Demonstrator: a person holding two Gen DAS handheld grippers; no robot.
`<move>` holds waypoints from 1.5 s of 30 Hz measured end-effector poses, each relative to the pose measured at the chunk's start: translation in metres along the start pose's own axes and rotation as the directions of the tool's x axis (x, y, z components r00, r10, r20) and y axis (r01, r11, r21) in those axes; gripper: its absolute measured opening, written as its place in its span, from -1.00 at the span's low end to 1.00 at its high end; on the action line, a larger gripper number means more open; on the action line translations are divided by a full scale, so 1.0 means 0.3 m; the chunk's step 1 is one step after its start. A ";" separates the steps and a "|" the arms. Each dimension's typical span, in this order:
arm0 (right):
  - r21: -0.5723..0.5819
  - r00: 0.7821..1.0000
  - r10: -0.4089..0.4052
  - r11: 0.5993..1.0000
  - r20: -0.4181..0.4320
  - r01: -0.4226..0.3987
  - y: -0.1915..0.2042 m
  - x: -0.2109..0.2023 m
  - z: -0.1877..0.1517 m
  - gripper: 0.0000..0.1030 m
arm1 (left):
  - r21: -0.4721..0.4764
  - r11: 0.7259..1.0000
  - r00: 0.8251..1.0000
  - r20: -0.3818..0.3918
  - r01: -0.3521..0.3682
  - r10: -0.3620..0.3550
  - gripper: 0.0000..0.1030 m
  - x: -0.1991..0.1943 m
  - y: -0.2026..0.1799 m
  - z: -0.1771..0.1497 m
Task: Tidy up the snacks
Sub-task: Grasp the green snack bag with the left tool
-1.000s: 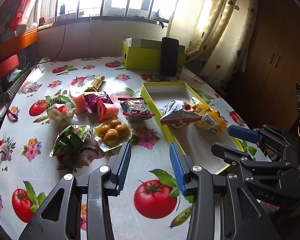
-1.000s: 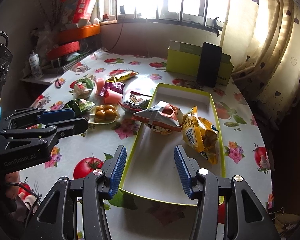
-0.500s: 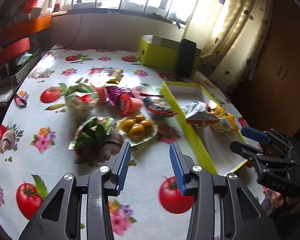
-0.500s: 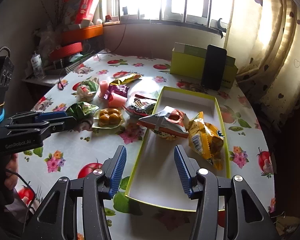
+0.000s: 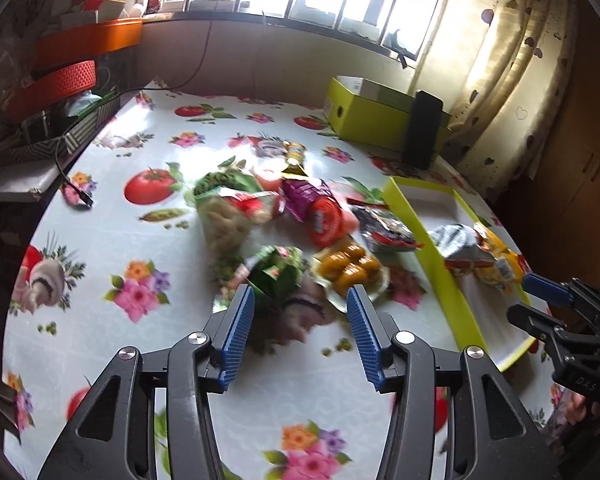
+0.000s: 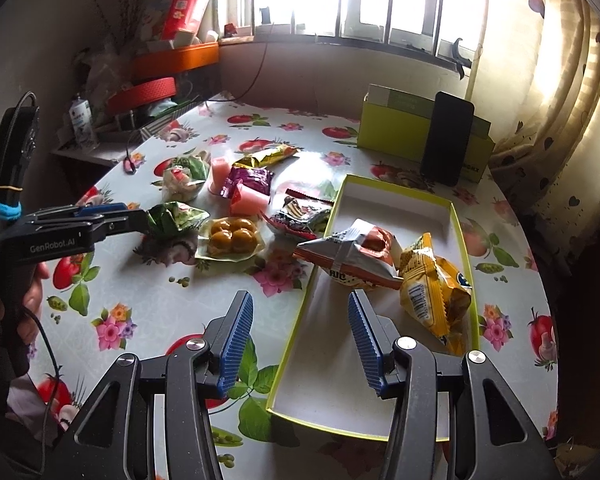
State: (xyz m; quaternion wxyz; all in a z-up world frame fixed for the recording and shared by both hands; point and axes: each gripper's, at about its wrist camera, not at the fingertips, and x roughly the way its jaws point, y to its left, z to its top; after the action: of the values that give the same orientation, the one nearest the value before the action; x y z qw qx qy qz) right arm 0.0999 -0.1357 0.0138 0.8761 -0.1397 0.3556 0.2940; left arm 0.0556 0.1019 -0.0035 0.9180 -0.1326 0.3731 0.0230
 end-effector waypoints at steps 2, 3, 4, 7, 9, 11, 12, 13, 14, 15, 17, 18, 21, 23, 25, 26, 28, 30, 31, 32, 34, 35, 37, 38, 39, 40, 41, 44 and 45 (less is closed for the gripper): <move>-0.003 1.000 0.004 1.000 -0.004 -0.004 0.004 0.013 0.006 -0.06 | 0.018 1.000 1.000 -0.001 -0.009 0.009 0.06 0.017 0.016 0.010; -0.005 1.000 0.006 1.000 -0.005 -0.006 0.006 0.018 0.009 -0.06 | 0.024 1.000 1.000 -0.007 -0.014 0.015 0.07 0.030 0.026 0.015; -0.008 1.000 0.008 1.000 -0.006 -0.008 0.009 0.023 0.012 -0.06 | 0.029 0.999 1.000 -0.013 -0.019 0.019 0.07 0.044 0.035 0.019; -0.015 1.000 0.013 1.000 -0.009 -0.014 0.017 0.038 0.022 -0.06 | 0.041 0.999 0.999 -0.029 -0.032 0.034 0.08 0.084 0.053 0.029; -0.020 1.000 0.016 1.000 -0.011 -0.016 0.022 0.049 0.030 -0.06 | 0.058 0.998 0.999 -0.041 -0.021 0.023 0.10 0.115 0.058 0.033; -0.023 1.000 0.018 1.000 -0.017 -0.018 0.024 0.064 0.040 -0.06 | 0.075 0.997 0.998 -0.057 -0.019 0.023 0.11 0.148 0.057 0.034; -0.024 1.000 0.019 1.000 -0.019 -0.019 0.026 0.070 0.043 -0.06 | 0.079 0.997 0.998 -0.062 -0.014 0.019 0.11 0.159 0.057 0.034; -0.026 1.000 0.021 0.999 -0.021 -0.021 0.027 0.077 0.047 -0.06 | 0.085 0.996 0.998 -0.068 -0.011 0.017 0.11 0.173 0.056 0.034; -0.028 0.999 0.023 0.999 -0.025 -0.023 0.029 0.085 0.051 -0.06 | 0.089 0.996 0.997 -0.071 -0.013 0.019 0.11 0.183 0.056 0.034; -0.031 0.999 0.025 0.999 -0.029 -0.025 0.031 0.094 0.055 -0.06 | 0.094 0.996 0.997 -0.074 -0.012 0.019 0.11 0.195 0.054 0.034; -0.032 0.999 0.031 0.999 -0.035 -0.032 0.036 0.110 0.062 -0.06 | 0.108 0.994 0.997 -0.074 -0.017 0.025 0.13 0.213 0.050 0.034; -0.033 0.999 0.037 0.999 -0.039 -0.038 0.039 0.119 0.066 -0.06 | 0.118 0.993 0.996 -0.076 -0.029 0.038 0.14 0.223 0.048 0.034; -0.039 0.998 0.050 0.998 -0.049 -0.052 0.051 0.144 0.080 -0.06 | 0.119 0.992 0.997 -0.072 -0.031 0.040 0.19 0.238 0.047 0.035; -0.037 0.996 0.070 0.997 -0.054 -0.072 0.060 0.160 0.090 -0.06 | 0.130 0.991 0.997 -0.065 -0.042 0.051 0.19 0.242 0.041 0.032; -0.038 0.994 0.093 0.995 -0.057 -0.095 0.070 0.174 0.103 -0.05 | 0.139 0.989 0.996 -0.059 -0.058 0.067 0.19 0.242 0.034 0.027; -0.040 0.993 0.102 0.994 -0.058 -0.104 0.075 0.180 0.109 -0.04 | 0.137 0.988 0.996 -0.056 -0.066 0.074 0.19 0.239 0.033 0.026; -0.043 0.991 0.117 0.992 -0.063 -0.120 0.085 0.195 0.121 0.01 | 0.126 0.990 0.996 -0.051 -0.068 0.075 0.11 0.232 0.037 0.021; -0.043 0.988 0.135 0.989 -0.076 -0.138 0.092 0.217 0.132 0.03 | 0.110 0.992 0.996 -0.041 -0.069 0.074 0.07 0.216 0.043 0.013; -0.041 0.986 0.141 0.989 -0.085 -0.145 0.095 0.230 0.136 0.05 | 0.104 0.992 0.997 -0.036 -0.070 0.074 0.04 0.208 0.047 0.010; -0.038 0.984 0.149 0.987 -0.097 -0.153 0.097 0.244 0.140 0.06 | 0.094 0.993 0.997 -0.031 -0.066 0.070 0.03 0.199 0.052 0.007; -0.035 0.977 0.172 0.983 -0.125 -0.178 0.105 0.281 0.148 0.11 | 0.080 0.995 0.998 -0.021 -0.060 0.062 -0.10 0.184 0.060 0.002; -0.033 0.973 0.185 0.981 -0.139 -0.191 0.110 0.301 0.151 0.13 | 0.073 0.996 0.998 -0.017 -0.060 0.061 -0.11 0.176 0.064 0.000; -0.027 0.966 0.198 0.978 -0.165 -0.205 0.118 0.342 0.161 0.18 | 0.055 0.997 0.998 -0.016 -0.059 0.060 -0.12 0.166 0.077 -0.004; -0.025 0.964 0.204 0.977 -0.170 -0.211 0.121 0.357 0.167 0.20 | 0.050 0.997 0.998 -0.015 -0.060 0.060 -0.12 0.163 0.082 -0.006; -0.025 0.961 0.212 0.975 -0.178 -0.220 0.125 0.375 0.173 0.24 | 0.043 0.997 0.998 -0.013 -0.059 0.060 -0.13 0.158 0.088 -0.009; -0.029 0.959 0.211 0.975 -0.187 -0.221 0.131 0.394 0.179 0.28 | 0.034 0.998 0.998 -0.012 -0.055 0.055 -0.14 0.153 0.096 -0.011; -0.038 0.959 0.207 0.975 -0.194 -0.219 0.137 0.409 0.184 0.29 | 0.028 0.998 0.999 -0.011 -0.052 0.052 -0.15 0.149 0.100 -0.011; -0.072 0.957 0.197 0.974 -0.212 -0.217 0.161 0.445 0.200 0.34 | 0.006 0.999 0.999 -0.005 -0.040 0.040 -0.19 0.132 0.118 -0.012; -0.084 0.954 0.204 0.970 -0.218 -0.226 0.169 0.453 0.202 0.37 | -0.002 0.999 0.999 -0.002 -0.037 0.037 -0.19 0.127 0.126 -0.013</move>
State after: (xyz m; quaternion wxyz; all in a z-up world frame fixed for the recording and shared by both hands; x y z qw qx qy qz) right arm 0.1796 -0.0115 -0.0410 0.7881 -0.1773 0.4417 0.3903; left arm 0.0752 0.1351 -0.0410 0.9168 -0.1268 0.3765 0.0404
